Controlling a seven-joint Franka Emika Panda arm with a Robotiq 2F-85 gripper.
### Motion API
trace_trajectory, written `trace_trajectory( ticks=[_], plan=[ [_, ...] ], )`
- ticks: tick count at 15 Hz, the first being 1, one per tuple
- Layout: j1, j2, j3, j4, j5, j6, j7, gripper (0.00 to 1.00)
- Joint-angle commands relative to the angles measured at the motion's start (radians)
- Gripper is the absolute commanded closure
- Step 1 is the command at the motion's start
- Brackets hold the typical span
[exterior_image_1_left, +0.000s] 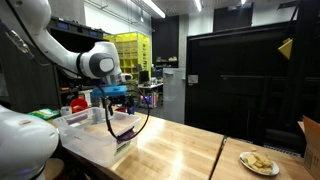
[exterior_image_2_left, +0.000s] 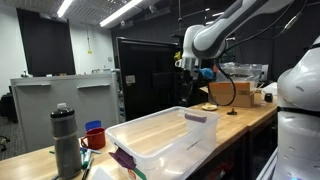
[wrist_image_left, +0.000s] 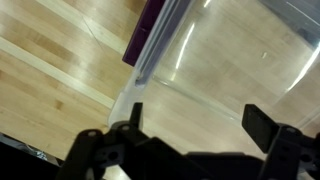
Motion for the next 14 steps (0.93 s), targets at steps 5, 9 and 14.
trace_trajectory(
  ticks=[5, 9, 14],
  plan=[
    [-0.078, 0.09, -0.024, 0.026, 0.058, 0.074, 0.03, 0.0],
    [-0.09, 0.173, -0.047, 0.064, 0.115, 0.07, 0.026, 0.0],
    [-0.102, 0.263, -0.054, 0.111, 0.161, 0.055, 0.01, 0.0]
  ],
)
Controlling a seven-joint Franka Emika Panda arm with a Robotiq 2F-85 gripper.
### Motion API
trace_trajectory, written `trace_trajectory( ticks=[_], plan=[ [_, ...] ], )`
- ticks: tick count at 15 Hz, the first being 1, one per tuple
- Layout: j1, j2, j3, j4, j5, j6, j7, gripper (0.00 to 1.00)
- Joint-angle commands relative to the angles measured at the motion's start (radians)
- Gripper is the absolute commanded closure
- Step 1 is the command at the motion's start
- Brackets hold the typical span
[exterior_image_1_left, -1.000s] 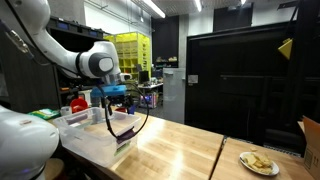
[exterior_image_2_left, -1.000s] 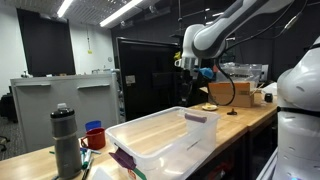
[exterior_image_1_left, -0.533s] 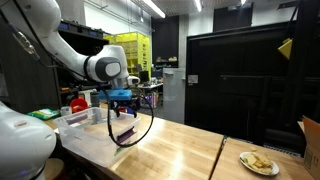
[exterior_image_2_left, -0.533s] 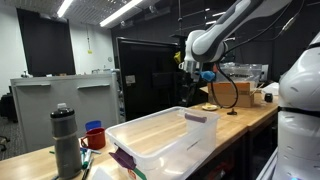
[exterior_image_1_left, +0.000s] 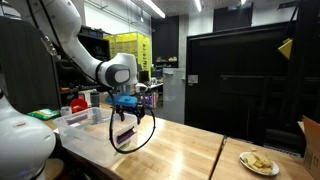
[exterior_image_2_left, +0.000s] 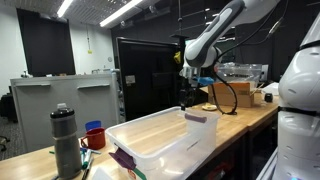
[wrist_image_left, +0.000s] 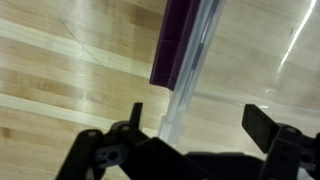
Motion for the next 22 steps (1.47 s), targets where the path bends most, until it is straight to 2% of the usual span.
trace_trajectory(
  ticks=[1, 2, 3, 4, 6, 8, 14, 15, 16, 22],
  plan=[
    [-0.014, 0.075, 0.001, 0.053, 0.04, -0.017, -0.017, 0.0],
    [-0.016, 0.09, 0.0, 0.061, 0.047, -0.019, -0.021, 0.0],
    [-0.019, 0.102, 0.001, 0.069, 0.052, -0.022, -0.023, 0.06],
    [-0.022, 0.112, 0.002, 0.075, 0.057, -0.025, -0.027, 0.27],
    [-0.027, 0.127, 0.005, 0.086, 0.059, -0.028, -0.03, 0.32],
    [-0.031, 0.135, 0.005, 0.091, 0.066, -0.018, -0.031, 0.44],
    [-0.024, 0.146, -0.005, 0.104, 0.339, 0.114, 0.053, 0.93],
    [-0.024, 0.15, -0.003, 0.104, 0.379, 0.142, 0.065, 0.97],
    [-0.025, 0.152, -0.001, 0.103, 0.412, 0.163, 0.075, 0.93],
    [-0.025, 0.166, 0.007, 0.099, 0.485, 0.266, 0.132, 0.94]
  ],
)
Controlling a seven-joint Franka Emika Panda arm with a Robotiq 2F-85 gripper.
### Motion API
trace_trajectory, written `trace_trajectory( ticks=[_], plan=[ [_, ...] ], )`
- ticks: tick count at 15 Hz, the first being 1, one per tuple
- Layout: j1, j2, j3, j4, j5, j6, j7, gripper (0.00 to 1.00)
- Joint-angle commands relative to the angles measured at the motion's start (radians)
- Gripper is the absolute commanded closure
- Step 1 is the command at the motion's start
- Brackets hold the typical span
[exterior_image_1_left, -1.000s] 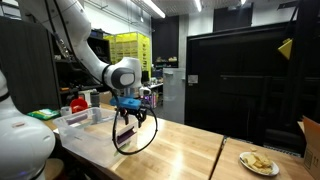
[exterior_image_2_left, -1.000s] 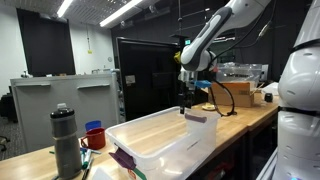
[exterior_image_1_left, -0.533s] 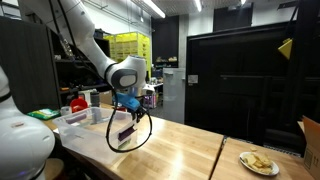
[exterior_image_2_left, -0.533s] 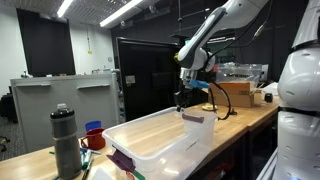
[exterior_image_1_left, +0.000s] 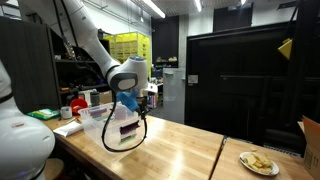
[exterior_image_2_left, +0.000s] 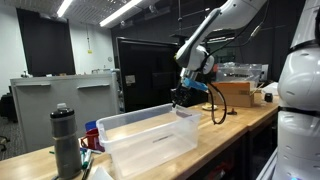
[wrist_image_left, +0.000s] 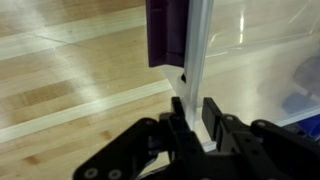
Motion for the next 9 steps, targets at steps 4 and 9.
trace_trajectory(
  ticks=[4, 9],
  plan=[
    [-0.008, -0.008, 0.015, -0.002, 0.031, 0.078, 0.075, 0.94],
    [-0.035, 0.012, 0.026, -0.007, 0.001, 0.189, 0.203, 0.94]
  ],
)
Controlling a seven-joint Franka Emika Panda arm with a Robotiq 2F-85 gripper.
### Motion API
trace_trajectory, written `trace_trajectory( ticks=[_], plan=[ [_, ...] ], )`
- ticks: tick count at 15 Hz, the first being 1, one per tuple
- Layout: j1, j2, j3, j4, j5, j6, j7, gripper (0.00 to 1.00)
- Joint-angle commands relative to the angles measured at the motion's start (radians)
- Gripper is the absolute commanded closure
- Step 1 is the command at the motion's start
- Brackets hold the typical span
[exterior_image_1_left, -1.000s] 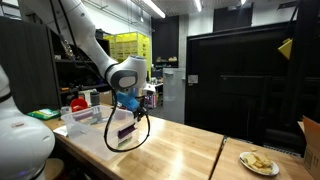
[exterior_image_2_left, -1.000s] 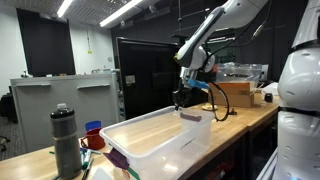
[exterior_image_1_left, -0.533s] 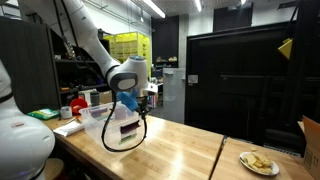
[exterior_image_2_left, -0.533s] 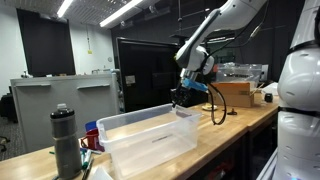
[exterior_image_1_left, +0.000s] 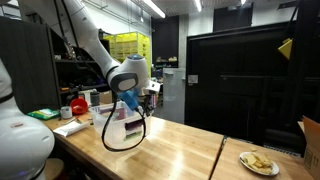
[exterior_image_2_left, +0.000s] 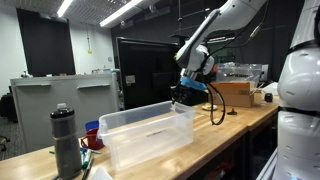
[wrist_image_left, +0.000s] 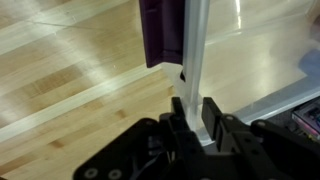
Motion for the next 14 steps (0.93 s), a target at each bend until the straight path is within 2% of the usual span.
trace_trajectory(
  ticks=[1, 6, 9, 10, 11, 14],
  plan=[
    [-0.04, 0.011, 0.028, -0.008, -0.023, 0.098, 0.116, 0.94],
    [-0.1, 0.044, 0.058, -0.023, -0.109, 0.229, 0.276, 0.94],
    [-0.131, 0.051, 0.071, -0.036, -0.17, 0.25, 0.329, 0.94],
    [-0.138, 0.044, 0.074, -0.043, -0.187, 0.245, 0.337, 0.49],
    [-0.141, 0.033, 0.076, -0.051, -0.2, 0.239, 0.339, 0.49],
    [-0.141, -0.024, 0.078, -0.088, -0.25, 0.219, 0.296, 0.31]
  ],
)
